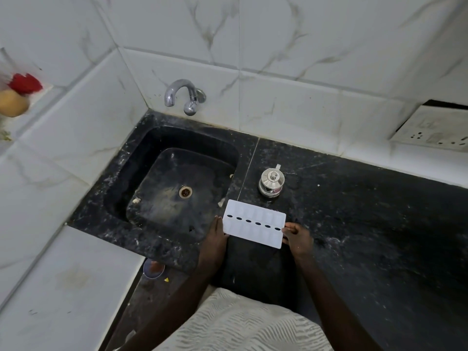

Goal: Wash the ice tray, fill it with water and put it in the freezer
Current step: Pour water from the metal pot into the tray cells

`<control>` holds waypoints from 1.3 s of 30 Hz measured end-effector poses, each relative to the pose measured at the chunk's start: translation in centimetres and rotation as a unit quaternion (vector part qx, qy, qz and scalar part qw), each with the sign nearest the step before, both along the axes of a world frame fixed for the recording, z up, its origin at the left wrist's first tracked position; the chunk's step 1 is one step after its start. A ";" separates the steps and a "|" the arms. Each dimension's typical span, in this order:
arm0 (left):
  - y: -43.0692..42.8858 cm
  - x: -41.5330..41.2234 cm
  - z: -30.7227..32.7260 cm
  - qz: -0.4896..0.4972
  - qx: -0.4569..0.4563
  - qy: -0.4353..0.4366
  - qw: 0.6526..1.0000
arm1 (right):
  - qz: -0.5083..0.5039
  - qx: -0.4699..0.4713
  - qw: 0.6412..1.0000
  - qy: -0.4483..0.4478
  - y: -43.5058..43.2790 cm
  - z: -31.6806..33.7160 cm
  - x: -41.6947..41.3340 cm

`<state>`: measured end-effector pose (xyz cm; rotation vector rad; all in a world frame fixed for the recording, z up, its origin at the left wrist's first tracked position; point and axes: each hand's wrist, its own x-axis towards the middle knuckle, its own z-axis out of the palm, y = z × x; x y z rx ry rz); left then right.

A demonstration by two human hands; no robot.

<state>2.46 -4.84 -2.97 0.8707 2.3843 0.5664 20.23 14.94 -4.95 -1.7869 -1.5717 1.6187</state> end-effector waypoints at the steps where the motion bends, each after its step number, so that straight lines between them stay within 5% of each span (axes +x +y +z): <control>1: 0.0 0.0 0.0 0.003 -0.007 -0.005 1.000 | -0.002 0.005 1.000 -0.013 0.2 0.1 -0.1; 5: -0.5 0.3 0.2 0.030 -0.036 -0.014 0.999 | 0.011 0.113 0.988 -0.101 1.4 1.6 -1.1; 12: -2.0 2.3 -0.6 -0.004 -0.073 0.075 0.994 | 0.018 0.165 0.986 -0.021 6.3 3.9 -6.4; 22: -2.7 3.7 -2.4 -0.132 -0.138 0.042 0.981 | 0.030 0.013 0.999 -0.009 13.1 5.5 -13.9; 28: -2.2 3.9 -1.8 -0.141 -0.172 0.024 0.975 | -0.033 -0.064 0.995 0.073 12.4 6.7 -14.1; 39: -1.2 3.4 -1.1 -0.179 -0.226 0.014 0.958 | -0.104 -0.055 0.982 0.146 11.7 6.9 -9.4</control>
